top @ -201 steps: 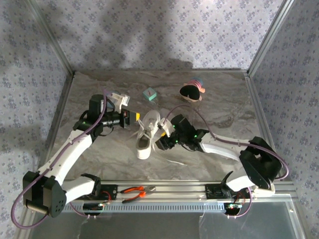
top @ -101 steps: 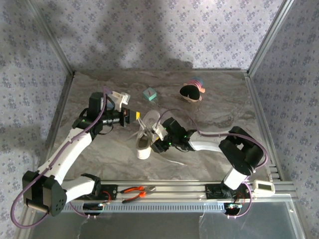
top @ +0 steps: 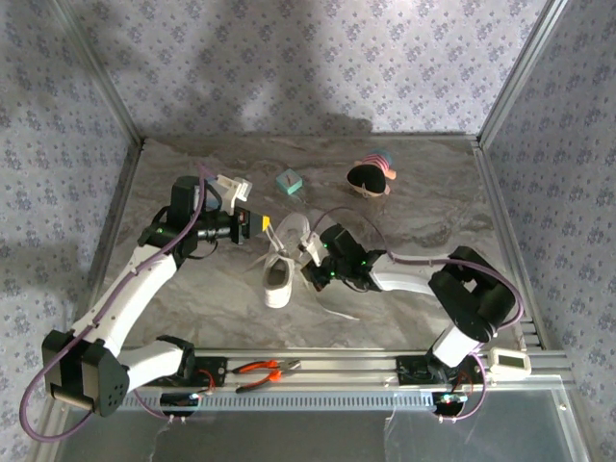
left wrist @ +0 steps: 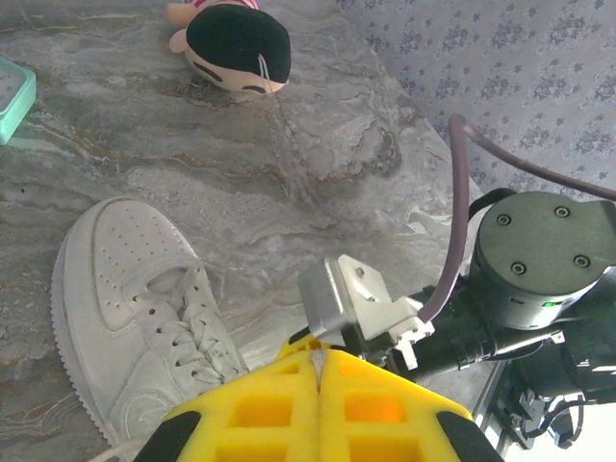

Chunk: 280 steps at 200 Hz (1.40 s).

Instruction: Tie the shoes

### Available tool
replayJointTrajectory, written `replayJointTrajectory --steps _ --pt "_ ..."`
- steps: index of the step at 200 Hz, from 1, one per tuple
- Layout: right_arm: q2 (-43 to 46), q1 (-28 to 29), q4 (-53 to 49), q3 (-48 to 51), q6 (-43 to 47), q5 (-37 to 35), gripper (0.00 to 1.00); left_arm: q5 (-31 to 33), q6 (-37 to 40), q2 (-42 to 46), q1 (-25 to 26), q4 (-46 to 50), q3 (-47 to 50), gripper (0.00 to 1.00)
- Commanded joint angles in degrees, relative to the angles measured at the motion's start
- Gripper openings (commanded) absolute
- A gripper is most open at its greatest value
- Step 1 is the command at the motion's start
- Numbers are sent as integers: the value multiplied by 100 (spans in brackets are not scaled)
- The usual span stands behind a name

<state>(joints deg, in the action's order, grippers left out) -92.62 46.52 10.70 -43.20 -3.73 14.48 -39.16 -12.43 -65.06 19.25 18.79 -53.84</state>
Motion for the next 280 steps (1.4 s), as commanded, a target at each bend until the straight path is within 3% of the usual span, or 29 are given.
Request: replayJointTrajectory --steps 1,54,63,84,99,142,184,234,280 --pt "139 -88 -189 11 -210 -147 0 -57 142 -42 7 69 -197 0" --pt "158 -124 -357 -4 -330 75 3 -77 153 -33 9 107 -135 0" --pt "208 -131 -362 28 -307 256 10 -79 160 -27 9 116 -114 0" --pt "424 -131 -343 51 -213 695 36 -75 157 -27 18 124 -75 0" --pt "600 -165 -442 -40 -149 924 44 -75 168 -16 23 128 -69 0" --pt "783 -466 -673 -518 -67 1298 45 -94 190 -11 43 151 -74 0" --pt "218 -813 -705 -1228 -113 2040 45 -116 230 -13 44 191 -82 0" --pt "-442 -828 -1150 -1933 90 2718 45 -123 249 -23 44 221 -91 0" --pt "-744 -826 -1456 -2208 229 2894 42 -109 301 -39 44 274 -109 0"
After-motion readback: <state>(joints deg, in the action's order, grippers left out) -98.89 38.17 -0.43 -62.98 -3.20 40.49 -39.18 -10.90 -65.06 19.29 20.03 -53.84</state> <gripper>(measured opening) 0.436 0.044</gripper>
